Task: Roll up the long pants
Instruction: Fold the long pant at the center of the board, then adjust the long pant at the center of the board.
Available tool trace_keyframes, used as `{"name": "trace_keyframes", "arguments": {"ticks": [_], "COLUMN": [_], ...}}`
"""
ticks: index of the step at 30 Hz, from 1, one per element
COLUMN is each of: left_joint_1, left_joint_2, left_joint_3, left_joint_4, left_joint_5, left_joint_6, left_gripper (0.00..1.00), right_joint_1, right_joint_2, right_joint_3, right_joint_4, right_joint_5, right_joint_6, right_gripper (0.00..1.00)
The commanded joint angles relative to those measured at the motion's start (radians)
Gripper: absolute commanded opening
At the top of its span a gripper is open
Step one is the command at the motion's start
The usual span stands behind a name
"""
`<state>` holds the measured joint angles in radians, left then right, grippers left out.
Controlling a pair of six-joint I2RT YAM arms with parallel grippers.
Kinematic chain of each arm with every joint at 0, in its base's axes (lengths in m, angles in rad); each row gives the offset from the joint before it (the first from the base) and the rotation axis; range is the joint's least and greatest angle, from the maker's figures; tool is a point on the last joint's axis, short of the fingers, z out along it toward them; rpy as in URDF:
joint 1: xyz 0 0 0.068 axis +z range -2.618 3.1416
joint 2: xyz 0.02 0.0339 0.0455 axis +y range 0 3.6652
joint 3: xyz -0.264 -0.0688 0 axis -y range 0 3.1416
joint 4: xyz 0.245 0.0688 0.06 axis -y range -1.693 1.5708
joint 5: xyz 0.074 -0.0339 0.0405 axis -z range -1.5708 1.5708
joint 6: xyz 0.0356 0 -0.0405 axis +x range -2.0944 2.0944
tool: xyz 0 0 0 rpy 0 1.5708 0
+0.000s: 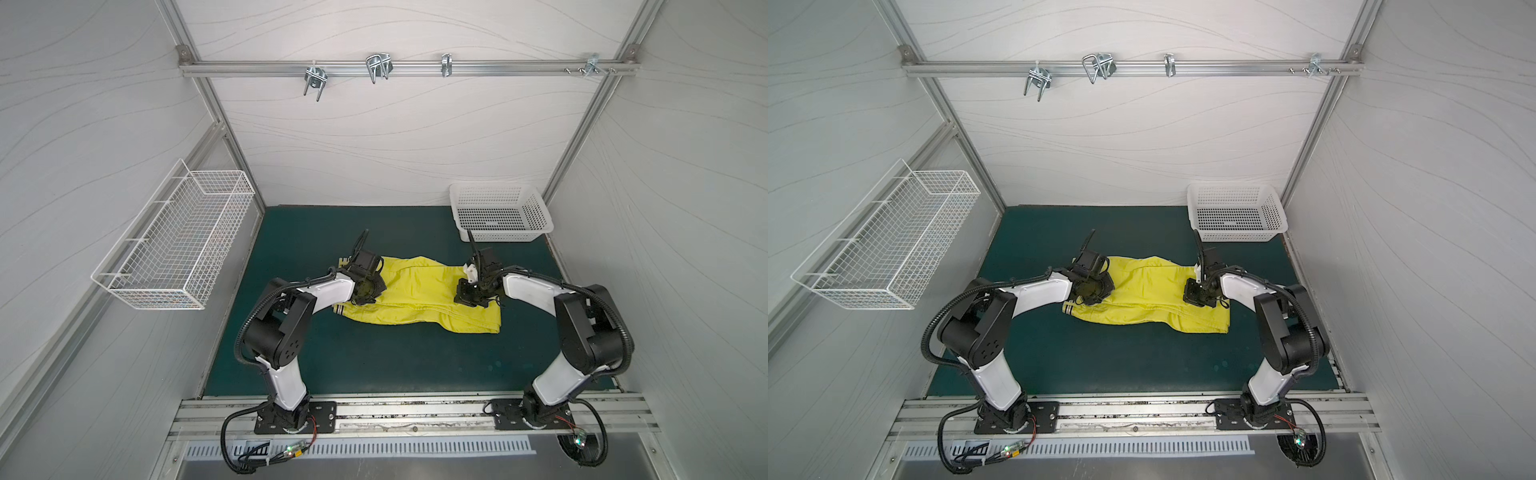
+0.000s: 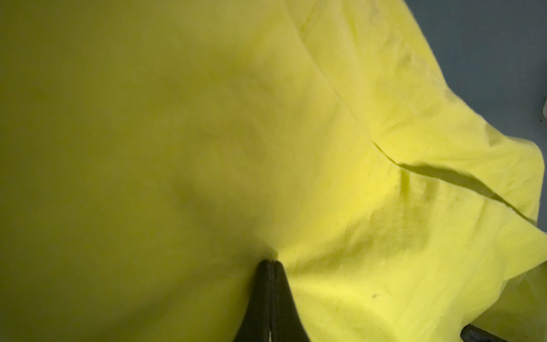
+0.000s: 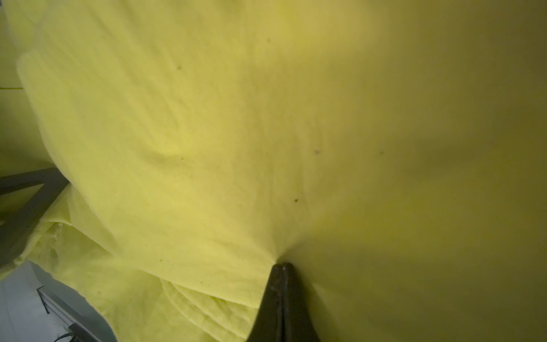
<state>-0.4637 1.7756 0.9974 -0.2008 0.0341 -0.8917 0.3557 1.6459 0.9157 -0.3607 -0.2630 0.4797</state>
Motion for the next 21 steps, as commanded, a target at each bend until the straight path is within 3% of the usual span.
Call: {"name": "trace_keyframes", "arguments": {"ticks": [1,4,7,12,16,21], "left_joint_1": [0.014,0.014,0.014,0.014,0.015,0.014], "left_joint_2": [0.033,0.034,0.06,0.128,0.182,0.263], "left_joint_3": [0.021,0.044,0.076,0.138,0.215,0.326], "left_joint_4": [-0.063,-0.073,-0.088,-0.096,-0.12,-0.151], "left_joint_5": [-0.034,-0.041,-0.049,-0.044,-0.034,-0.016], "left_joint_6": [0.022,0.04,0.056,0.072,0.096,0.124], "left_gripper": [0.0,0.0,0.0,0.0,0.0,0.0], "right_joint_1": [-0.007,-0.01,-0.021,-0.092,-0.094,-0.084], "right_joint_2": [-0.092,-0.192,-0.203,-0.04,-0.028,-0.046], "right_joint_3": [0.01,0.045,0.087,0.109,0.048,0.004], "right_joint_4": [-0.06,-0.133,-0.177,-0.172,-0.137,-0.154], "right_joint_5": [0.042,0.136,0.221,0.127,0.14,0.06], "right_joint_6": [-0.008,-0.061,-0.128,-0.188,-0.19,-0.196], "right_gripper": [0.0,0.0,0.0,0.0,0.0,0.0]}}
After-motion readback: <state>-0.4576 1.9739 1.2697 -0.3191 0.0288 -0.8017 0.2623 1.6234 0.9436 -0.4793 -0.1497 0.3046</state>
